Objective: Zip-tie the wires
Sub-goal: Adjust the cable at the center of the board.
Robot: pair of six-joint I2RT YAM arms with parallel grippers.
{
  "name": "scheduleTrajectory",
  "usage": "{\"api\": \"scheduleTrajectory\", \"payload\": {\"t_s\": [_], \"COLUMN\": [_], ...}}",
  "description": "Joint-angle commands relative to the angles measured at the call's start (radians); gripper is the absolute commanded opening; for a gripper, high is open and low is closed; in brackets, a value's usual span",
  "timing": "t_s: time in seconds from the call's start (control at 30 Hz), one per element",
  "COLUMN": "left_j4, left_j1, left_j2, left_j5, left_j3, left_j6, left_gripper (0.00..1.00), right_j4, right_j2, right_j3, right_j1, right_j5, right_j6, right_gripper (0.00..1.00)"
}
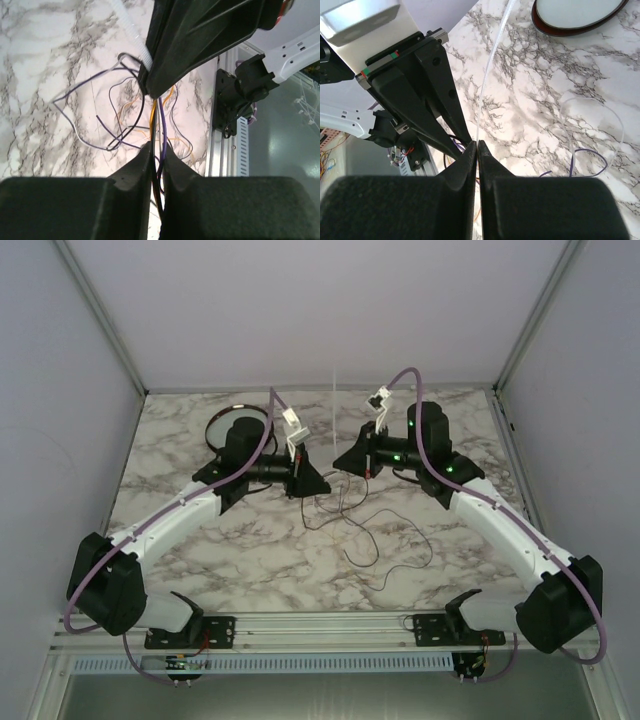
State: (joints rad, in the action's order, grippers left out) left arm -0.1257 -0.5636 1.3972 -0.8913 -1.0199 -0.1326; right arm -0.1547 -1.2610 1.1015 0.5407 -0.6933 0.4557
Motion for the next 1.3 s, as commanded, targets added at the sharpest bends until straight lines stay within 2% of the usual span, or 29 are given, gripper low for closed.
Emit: {"api": "scheduleTrajectory", "payload": {"t_s": [0.0,0.1,0.2,0.33,0.4,0.47,0.6,0.7,0.8,1.07,1.27], "left_j4": [0.145,0.174,0.189,0.213,0.222,0.24,0.306,0.346,0.353,0.314,0.305], "left_j1": [0.004,0.011,0.023,0.049,0.056,0.066,0.087,0.092,0.093,0.093,0.093], "left_j2": [-0.01,-0.026,-0.049,-0.085,-0.1,-0.107,-0.089,-0.083,-0.084,-0.084,-0.087], "left_j5": [0.027,0.051,0.089,0.111,0.107,0.107,0.083,0.064,0.053,0.018,-0.015], "left_j3": [-0.038,-0.03,-0.026,-0.037,-0.043,-0.051,-0.081,-0.104,-0.119,-0.125,-0.128], "left_j6": [0.094,0.097,0.064,-0.009,-0.036,-0.052,-0.069,-0.07,-0.079,-0.126,-0.146], "left_gripper": [0.09,0.0,0.0,0.0,0.0,0.0,0.0,0.0,0.0,0.0,0.0], "right_j4": [0.001,0.029,0.1,0.289,0.417,0.52,0.608,0.85,1.088,1.283,1.291], "right_j2": [0.005,-0.012,-0.016,-0.007,-0.007,-0.009,0.032,0.094,0.12,0.015,-0.084], "right_j3": [0.013,0.004,-0.034,-0.123,-0.187,-0.227,-0.319,-0.485,-0.618,-0.645,-0.576], "right_j1": [-0.005,0.003,0.004,0.005,0.006,0.007,0.007,0.008,0.025,0.097,0.142], "right_j5": [0.035,0.035,0.027,-0.007,-0.028,-0.028,0.039,0.075,0.098,0.167,0.254], "right_j6": [-0.016,-0.018,-0.017,0.02,0.044,0.051,-0.061,-0.116,-0.154,-0.212,-0.287], "right_gripper": [0.0,0.0,0.0,0.0,0.1,0.24,0.52,0.69,0.81,0.82,0.84]}}
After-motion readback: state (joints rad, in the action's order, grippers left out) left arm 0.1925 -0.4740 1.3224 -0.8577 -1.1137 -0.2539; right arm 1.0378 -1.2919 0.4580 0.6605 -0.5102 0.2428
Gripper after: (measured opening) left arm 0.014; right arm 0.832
